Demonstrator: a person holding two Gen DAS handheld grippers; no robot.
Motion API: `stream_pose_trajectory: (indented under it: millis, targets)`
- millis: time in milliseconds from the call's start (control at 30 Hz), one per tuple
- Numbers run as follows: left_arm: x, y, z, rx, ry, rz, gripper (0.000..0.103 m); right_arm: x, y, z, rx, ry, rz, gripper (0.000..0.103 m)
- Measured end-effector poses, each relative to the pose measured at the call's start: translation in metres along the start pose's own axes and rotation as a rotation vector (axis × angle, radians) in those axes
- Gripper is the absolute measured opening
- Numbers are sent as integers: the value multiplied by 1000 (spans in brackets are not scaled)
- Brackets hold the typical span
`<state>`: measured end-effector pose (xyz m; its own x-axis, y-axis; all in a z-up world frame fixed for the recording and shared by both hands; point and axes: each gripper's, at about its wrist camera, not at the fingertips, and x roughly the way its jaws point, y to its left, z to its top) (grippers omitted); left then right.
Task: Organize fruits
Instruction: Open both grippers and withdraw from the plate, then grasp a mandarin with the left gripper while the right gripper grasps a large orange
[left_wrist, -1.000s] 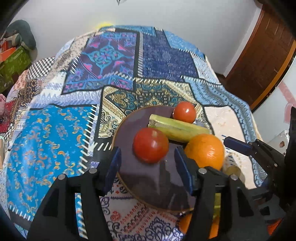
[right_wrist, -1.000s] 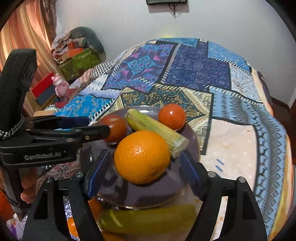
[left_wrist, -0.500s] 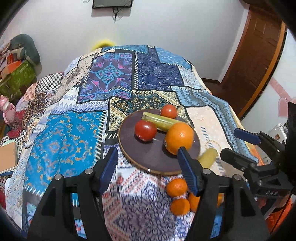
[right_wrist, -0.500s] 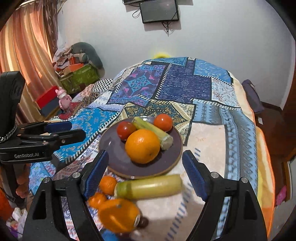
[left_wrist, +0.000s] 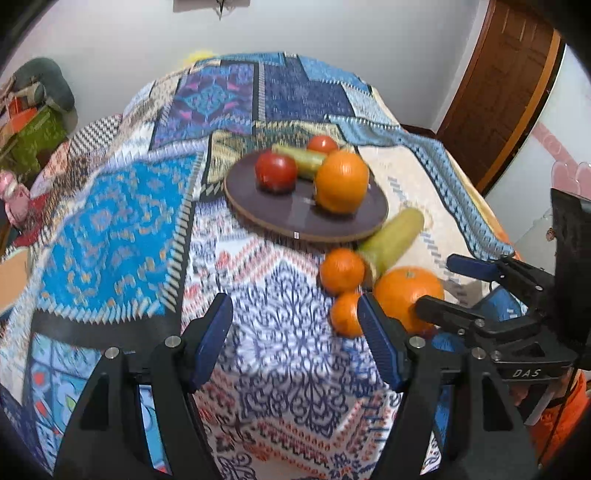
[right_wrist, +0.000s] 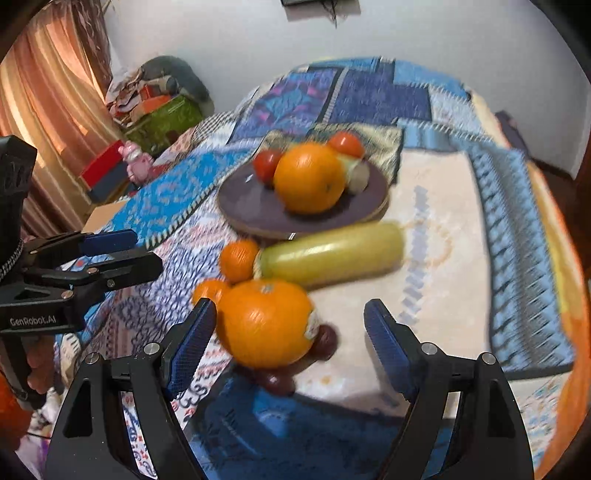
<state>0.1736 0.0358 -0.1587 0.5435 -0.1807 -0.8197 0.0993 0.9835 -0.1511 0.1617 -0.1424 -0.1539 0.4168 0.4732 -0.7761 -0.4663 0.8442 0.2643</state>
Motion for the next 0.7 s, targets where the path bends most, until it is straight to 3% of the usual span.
stream_pose_trajectory:
  millis: [267, 433, 700]
  targets:
    - [12, 8, -19, -16, 56, -20, 70, 17, 9, -3, -42, 31, -2, 80]
    - [14, 4, -20, -17, 60, -52, 70, 18, 9, -3, -47, 34, 19, 65]
    - [22, -19, -13, 36, 56, -83, 70, 3, 3, -2, -17, -8, 20, 64]
